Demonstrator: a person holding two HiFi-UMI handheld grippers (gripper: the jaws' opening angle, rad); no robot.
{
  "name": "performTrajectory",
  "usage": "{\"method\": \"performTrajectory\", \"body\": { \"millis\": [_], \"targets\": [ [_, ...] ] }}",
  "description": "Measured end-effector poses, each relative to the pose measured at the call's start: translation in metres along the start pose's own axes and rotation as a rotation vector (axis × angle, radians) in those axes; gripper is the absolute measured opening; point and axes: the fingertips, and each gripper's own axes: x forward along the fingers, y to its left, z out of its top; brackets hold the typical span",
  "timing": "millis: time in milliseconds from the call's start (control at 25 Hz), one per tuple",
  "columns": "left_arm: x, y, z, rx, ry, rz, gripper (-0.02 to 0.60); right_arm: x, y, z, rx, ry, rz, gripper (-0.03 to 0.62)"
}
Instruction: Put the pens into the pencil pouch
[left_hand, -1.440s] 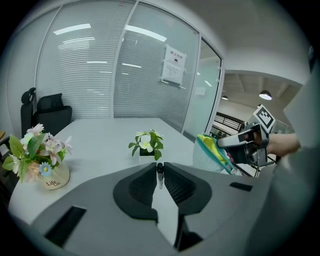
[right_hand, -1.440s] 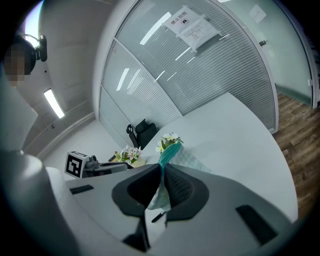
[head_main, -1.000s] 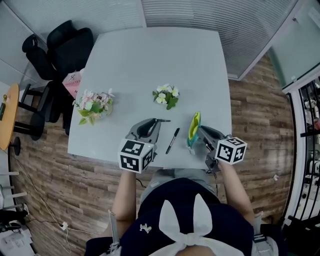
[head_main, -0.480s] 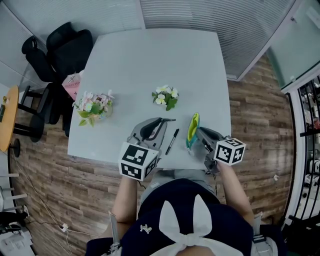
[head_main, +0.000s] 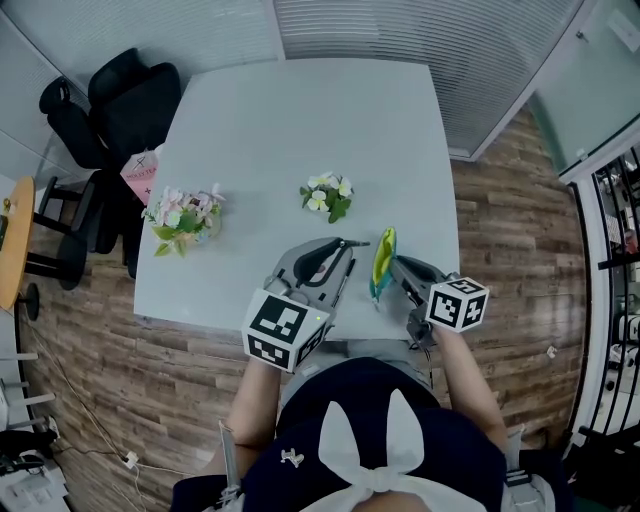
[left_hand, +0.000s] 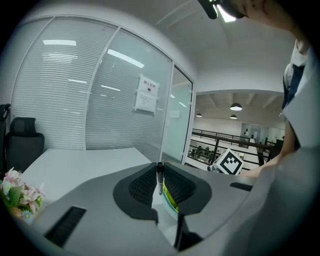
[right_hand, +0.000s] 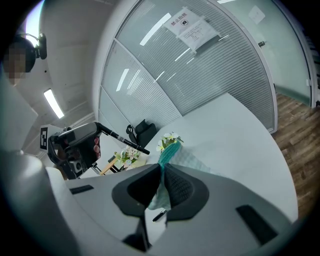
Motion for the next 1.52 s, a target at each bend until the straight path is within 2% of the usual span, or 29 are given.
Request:
{"method": "performTrajectory", "body": {
  "millis": [680, 1520],
  "targets": [
    [0.028, -0.023, 0.003, 0.016, 0.017, -0.091, 0.06, -0.004, -0.001, 0.001, 0.022, -0.014, -0.003, 0.037],
    [0.067, -0.032, -0.033, 0.028, 0.114, -0.133, 0.06, -0.002, -0.006, -0.002, 0.037, -0.004, 0.009, 0.037]
  ]
}}
